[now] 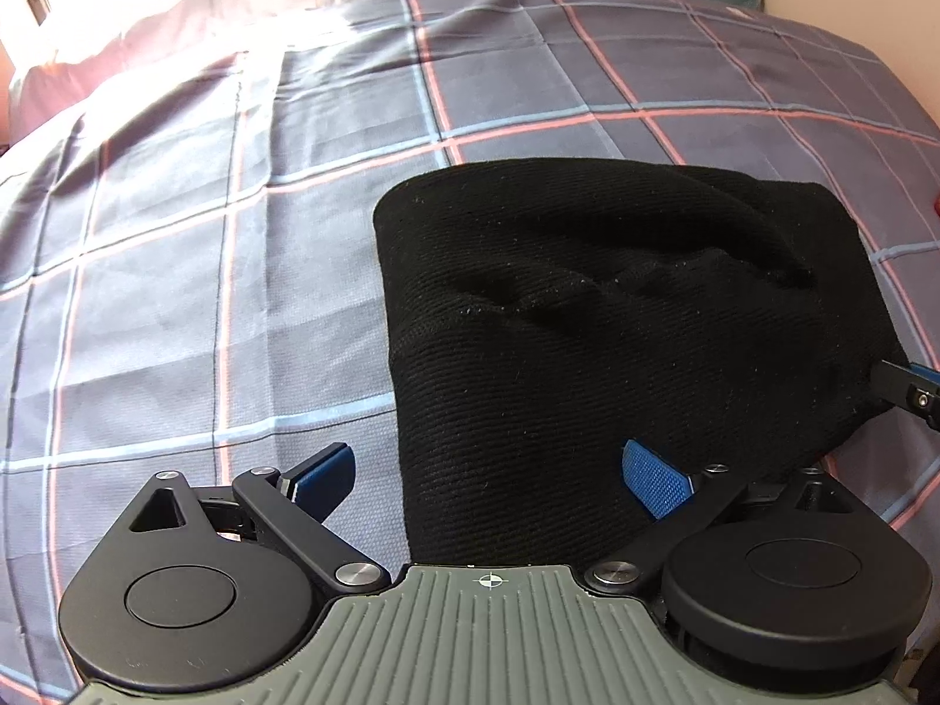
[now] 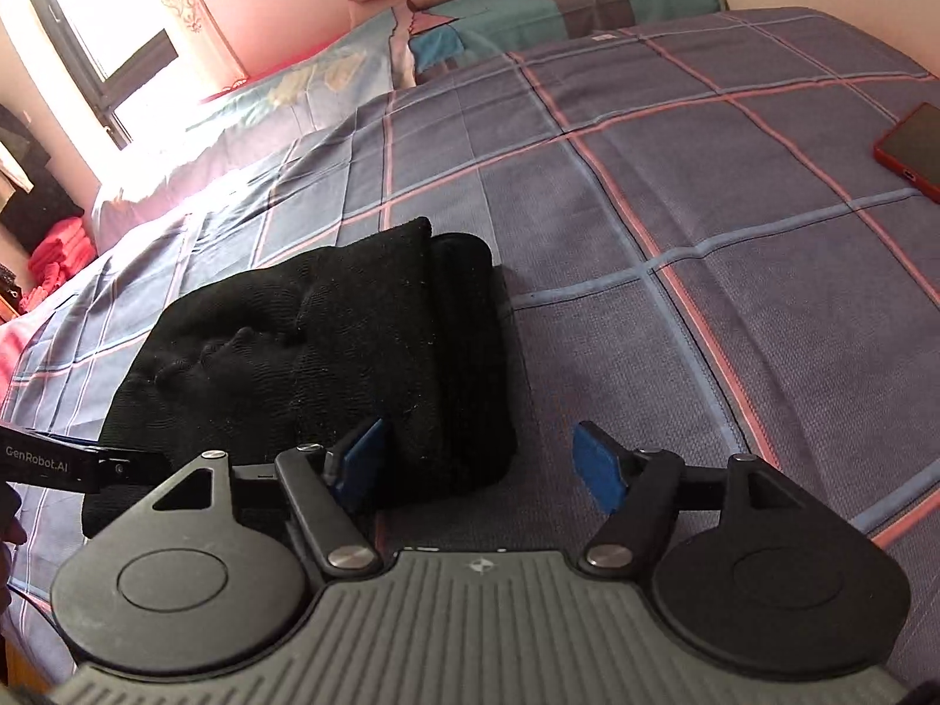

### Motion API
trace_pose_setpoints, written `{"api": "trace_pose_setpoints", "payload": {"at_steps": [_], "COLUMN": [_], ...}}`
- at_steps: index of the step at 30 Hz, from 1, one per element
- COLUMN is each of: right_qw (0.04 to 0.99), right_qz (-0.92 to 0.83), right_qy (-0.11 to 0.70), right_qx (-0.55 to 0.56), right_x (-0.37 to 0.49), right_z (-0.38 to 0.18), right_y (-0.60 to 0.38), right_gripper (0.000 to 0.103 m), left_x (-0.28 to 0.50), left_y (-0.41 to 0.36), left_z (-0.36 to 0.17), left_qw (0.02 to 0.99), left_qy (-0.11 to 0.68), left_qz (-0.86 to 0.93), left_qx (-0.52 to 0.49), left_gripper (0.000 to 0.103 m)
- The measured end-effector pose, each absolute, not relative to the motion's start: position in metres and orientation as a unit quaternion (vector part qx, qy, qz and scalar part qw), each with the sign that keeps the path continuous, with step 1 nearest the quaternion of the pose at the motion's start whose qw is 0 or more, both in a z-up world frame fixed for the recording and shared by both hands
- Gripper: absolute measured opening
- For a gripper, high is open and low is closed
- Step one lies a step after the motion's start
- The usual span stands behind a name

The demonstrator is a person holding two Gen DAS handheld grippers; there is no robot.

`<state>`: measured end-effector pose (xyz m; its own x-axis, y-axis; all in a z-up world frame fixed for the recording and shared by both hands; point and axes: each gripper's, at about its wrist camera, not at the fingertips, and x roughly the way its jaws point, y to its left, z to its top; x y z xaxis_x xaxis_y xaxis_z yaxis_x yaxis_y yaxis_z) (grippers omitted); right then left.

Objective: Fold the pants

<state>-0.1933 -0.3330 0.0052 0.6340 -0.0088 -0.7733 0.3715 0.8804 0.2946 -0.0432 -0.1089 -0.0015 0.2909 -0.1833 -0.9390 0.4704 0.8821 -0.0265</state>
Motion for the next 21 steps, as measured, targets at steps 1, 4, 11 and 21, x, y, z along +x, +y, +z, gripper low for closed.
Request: {"api": "trace_pose_setpoints", "payload": {"at_steps": [1, 4, 11, 21], "right_qw": [0.876, 0.869, 0.843, 0.857], "right_qz": [-0.111, -0.123, -0.164, -0.125], "right_qy": [0.421, 0.435, 0.491, 0.476], "right_qx": [0.209, 0.2, 0.144, 0.153], "right_x": [-0.192, -0.19, -0.196, -0.226], "right_z": [0.006, 0.002, 0.0, 0.031], "right_y": [-0.33, -0.326, -0.31, -0.26], "right_gripper": [0.078, 0.083, 0.08, 0.079], "left_x": [-0.046, -0.053, -0.064, -0.099], "left_y": [-0.107, -0.105, -0.09, -0.07], "left_z": [-0.001, -0.001, 0.0, 0.021], "left_qw": [0.793, 0.794, 0.795, 0.802], "left_qy": [0.558, 0.557, 0.56, 0.554], "left_qz": [-0.205, -0.199, -0.192, -0.17], "left_qx": [0.132, 0.142, 0.136, 0.147], "left_gripper": [0.103, 0.103, 0.103, 0.103]}}
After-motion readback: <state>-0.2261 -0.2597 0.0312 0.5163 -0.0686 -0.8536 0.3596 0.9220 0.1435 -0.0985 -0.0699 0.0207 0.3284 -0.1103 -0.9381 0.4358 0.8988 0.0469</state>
